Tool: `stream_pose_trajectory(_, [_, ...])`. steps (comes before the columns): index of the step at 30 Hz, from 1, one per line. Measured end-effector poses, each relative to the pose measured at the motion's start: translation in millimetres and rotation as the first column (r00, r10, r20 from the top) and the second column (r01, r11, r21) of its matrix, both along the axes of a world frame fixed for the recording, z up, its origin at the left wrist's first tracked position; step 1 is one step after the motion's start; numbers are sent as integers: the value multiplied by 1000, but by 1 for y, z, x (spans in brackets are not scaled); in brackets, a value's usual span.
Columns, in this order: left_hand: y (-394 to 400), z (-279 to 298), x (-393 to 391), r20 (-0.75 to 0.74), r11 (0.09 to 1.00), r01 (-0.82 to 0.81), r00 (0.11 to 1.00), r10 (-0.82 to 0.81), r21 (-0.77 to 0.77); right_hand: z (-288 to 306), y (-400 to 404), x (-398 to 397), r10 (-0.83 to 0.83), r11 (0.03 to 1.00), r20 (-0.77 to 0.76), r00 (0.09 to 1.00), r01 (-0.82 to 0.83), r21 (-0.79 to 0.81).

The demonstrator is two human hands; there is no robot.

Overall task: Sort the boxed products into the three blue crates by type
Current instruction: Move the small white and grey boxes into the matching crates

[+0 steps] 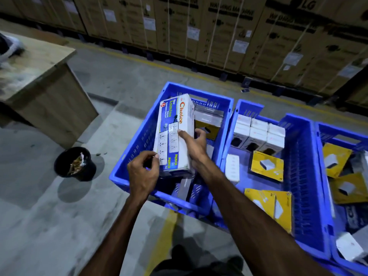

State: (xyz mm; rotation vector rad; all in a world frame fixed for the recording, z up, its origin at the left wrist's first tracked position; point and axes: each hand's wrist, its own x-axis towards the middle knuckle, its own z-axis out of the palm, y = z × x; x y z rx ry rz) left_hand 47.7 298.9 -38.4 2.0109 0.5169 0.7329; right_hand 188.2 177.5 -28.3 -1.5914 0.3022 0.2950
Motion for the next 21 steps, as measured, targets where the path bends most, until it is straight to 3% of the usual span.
stream_pose_trajectory(8, [-93,40,31,168,940,327,936,-308,-99,91,-152,-14,-186,965,148,971,152,215])
stream_pose_trajectory(14, [-179,38,50,105,811,580,813,-572,-71,96,-284,-39,-437,896,161,885,412,167])
stream_pose_trajectory(21, [-291,40,58,27,647,757,651,-758,-92,99,-431,-70,-568,810,200,798,585,-33])
